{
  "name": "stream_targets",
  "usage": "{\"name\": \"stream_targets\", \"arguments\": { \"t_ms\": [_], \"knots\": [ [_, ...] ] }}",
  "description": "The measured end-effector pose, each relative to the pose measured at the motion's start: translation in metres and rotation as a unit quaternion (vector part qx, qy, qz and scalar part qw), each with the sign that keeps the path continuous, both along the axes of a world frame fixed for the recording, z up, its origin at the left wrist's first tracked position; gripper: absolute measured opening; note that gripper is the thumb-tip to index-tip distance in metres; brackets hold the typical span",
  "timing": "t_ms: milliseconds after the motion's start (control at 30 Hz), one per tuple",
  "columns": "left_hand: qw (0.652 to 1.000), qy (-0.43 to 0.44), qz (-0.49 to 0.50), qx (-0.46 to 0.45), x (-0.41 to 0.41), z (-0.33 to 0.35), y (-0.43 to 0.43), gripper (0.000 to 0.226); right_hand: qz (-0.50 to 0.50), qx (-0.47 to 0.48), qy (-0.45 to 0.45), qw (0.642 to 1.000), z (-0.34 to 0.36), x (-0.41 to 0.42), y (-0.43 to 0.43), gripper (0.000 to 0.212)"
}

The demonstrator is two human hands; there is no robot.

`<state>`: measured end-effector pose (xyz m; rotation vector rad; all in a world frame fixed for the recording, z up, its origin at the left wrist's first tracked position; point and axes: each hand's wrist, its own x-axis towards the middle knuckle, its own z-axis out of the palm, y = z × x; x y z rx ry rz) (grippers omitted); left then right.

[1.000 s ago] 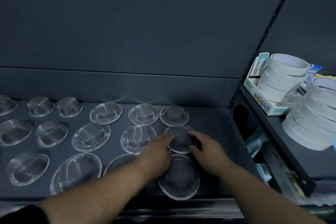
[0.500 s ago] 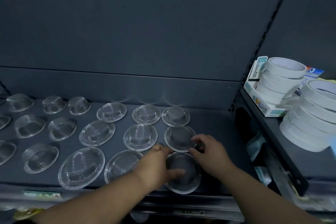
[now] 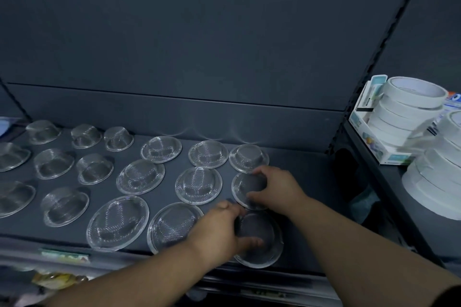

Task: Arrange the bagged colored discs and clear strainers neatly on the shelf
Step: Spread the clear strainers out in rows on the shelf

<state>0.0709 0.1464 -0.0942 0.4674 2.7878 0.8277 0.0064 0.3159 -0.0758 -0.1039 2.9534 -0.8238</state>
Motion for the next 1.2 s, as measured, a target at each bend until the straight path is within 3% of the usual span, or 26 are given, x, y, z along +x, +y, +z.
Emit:
{"name": "stream_targets", "arguments": {
  "t_ms": [300, 433, 567, 700, 833, 1200],
  "knots": [
    [1.000, -0.003, -0.012, -0.002, -0.001, 0.003, 0.004, 0.057, -0.004, -0.014, -0.002, 1.000, -0.004, 0.001, 0.006, 0.059],
    [0.996, 0.070, 0.040, 0.022, -0.016, 0.005, -0.004, 0.044, -0.029, -0.052, 0.052, 0.997, 0.000, -0.015, 0.009, 0.044],
    [0.984, 0.134, 0.109, -0.052, -0.045, 0.007, -0.024, 0.045, -0.022, -0.038, 0.055, 0.998, 0.003, -0.042, 0.003, 0.042],
    [0.977, 0.082, 0.150, -0.131, -0.067, 0.003, -0.038, 0.054, -0.017, -0.037, 0.037, 0.998, 0.001, -0.065, -0.008, 0.046],
    [0.984, 0.045, 0.141, -0.098, -0.072, -0.002, -0.038, 0.053, -0.028, -0.028, 0.010, 0.999, -0.006, -0.079, -0.013, 0.050],
    [0.986, 0.057, 0.130, -0.084, -0.074, -0.004, -0.040, 0.052, -0.060, -0.013, 0.007, 0.998, -0.010, -0.076, 0.000, 0.051]
  ]
}}
